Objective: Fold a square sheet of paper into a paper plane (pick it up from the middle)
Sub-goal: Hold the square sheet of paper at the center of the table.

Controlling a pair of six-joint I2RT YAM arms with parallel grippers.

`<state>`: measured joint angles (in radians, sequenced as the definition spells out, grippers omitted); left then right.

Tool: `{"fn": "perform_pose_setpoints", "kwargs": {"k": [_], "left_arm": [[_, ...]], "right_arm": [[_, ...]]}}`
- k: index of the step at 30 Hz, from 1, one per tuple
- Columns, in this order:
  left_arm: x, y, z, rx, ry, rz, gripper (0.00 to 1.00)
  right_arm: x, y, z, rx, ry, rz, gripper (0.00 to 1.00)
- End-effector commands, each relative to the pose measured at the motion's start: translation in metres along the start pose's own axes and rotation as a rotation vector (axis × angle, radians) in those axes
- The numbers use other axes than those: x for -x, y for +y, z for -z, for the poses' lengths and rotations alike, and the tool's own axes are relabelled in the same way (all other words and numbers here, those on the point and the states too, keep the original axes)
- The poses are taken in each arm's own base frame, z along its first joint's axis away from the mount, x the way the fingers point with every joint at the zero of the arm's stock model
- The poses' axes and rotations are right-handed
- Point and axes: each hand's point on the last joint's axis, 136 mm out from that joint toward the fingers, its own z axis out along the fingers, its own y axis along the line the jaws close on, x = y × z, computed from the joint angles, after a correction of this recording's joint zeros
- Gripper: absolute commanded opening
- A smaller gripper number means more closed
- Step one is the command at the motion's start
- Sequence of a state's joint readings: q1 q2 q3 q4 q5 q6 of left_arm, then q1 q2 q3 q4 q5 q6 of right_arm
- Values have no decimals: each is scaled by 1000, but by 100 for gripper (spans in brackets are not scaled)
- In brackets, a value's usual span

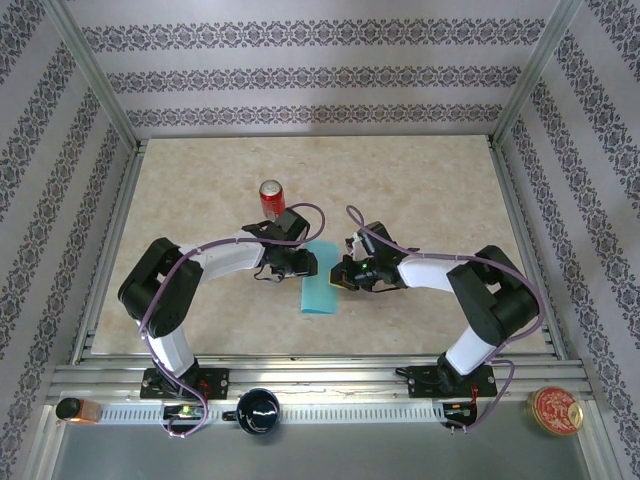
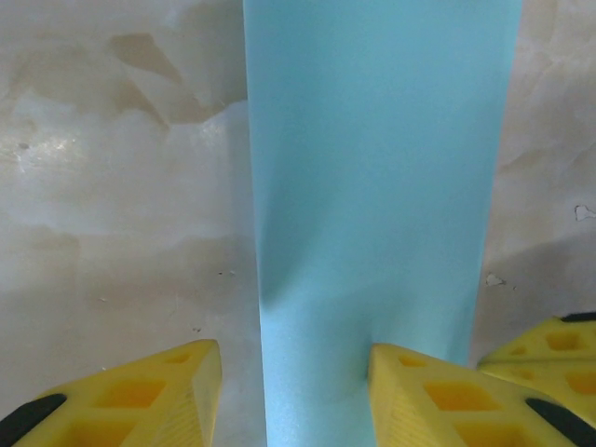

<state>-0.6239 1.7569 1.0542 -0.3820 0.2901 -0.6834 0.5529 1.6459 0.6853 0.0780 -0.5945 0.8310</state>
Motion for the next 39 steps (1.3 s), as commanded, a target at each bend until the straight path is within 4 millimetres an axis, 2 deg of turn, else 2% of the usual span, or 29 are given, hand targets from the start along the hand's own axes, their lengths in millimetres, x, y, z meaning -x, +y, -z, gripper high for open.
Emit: {"fn": "perform_pose_setpoints", "kwargs": {"k": [1,5,8,23,30,35,38,39], "left_arm": [[4,-7,3,-38,12,-9,46],[9,-19,8,-110,-10,9,50],[12,-20,9,-130,-22,34,51],[1,-3,-4,-92,32,46,49],[-3,-9,-9,-132,61,32,48],[-5,1,-15,-81,71,48,45],[-5,9,-18,-45,65,68,44],[-5,10,-18,-41,63,74,44]], "right_arm": [[-6,-14,-7,-62,18,9,8],[-13,-28,-10,-104,30,-1,7],[-15,-32,-9,-121,25,2,7],[-8,-25,-9,-115,22,18,8],[-8,-25,-9,-114,26,15,9],[-4,-17,-6,-83,15,21,11],[2,1,4,-19,-16,39,14],[5,8,10,2,-38,52,18]]}}
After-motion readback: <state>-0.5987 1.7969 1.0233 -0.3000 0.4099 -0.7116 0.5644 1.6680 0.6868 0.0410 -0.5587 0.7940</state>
